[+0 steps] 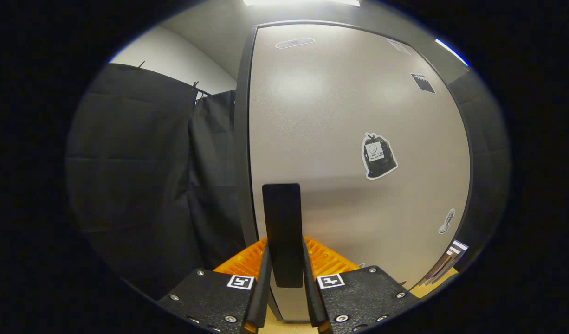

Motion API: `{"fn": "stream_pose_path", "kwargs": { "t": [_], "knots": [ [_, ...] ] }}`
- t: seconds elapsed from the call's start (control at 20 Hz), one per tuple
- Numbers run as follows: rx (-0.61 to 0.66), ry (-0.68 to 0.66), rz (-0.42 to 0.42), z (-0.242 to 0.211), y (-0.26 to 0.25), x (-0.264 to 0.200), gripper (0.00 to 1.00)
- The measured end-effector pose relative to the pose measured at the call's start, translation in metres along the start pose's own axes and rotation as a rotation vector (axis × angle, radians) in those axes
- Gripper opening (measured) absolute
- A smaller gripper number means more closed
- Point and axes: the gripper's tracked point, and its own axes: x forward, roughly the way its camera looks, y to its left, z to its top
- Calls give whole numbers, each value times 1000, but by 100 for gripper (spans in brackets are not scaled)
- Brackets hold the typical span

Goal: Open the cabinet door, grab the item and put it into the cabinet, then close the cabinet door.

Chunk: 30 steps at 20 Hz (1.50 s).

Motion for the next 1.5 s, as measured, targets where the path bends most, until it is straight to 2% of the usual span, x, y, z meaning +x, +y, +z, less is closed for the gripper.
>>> {"fn": "stream_pose_path", "kwargs": {
  "t": [0.2,0.5,0.85,1.5],
  "knots": [
    [-1,32,15,-2,0,-2,25],
    [5,70,59,-2,1,-17,24],
    [13,104,121,7,5,-59,25],
    [-2,110,180,13,-27,-131,25]
  ]
}}
